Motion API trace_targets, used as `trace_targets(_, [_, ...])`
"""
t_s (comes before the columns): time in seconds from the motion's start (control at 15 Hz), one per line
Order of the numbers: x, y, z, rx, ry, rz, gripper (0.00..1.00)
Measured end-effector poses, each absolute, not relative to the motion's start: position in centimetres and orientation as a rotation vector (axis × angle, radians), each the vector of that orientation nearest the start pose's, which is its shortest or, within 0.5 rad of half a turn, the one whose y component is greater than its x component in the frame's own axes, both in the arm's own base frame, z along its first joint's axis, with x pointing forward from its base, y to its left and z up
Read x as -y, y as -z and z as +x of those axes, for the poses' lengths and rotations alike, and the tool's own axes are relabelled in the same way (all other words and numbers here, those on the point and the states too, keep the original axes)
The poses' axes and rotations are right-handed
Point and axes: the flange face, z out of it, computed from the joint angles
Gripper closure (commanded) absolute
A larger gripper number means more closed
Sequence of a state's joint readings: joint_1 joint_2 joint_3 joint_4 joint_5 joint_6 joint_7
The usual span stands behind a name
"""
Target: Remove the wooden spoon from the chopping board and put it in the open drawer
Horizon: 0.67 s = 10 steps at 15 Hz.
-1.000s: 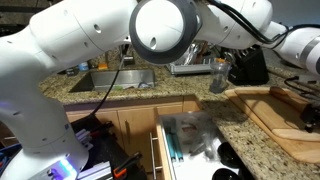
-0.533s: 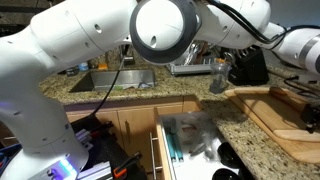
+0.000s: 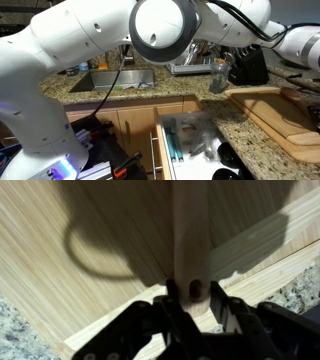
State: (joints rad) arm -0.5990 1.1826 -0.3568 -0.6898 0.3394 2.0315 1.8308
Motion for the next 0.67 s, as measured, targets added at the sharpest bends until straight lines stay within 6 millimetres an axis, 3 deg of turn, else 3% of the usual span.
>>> trace_targets(0.4, [55.5,-27.5,60.8,-2.986,0.332,-0.689,0.9])
trace_targets(0.67, [55.0,-31.2,61.1,-3.01,0.423,-0.781,0.9])
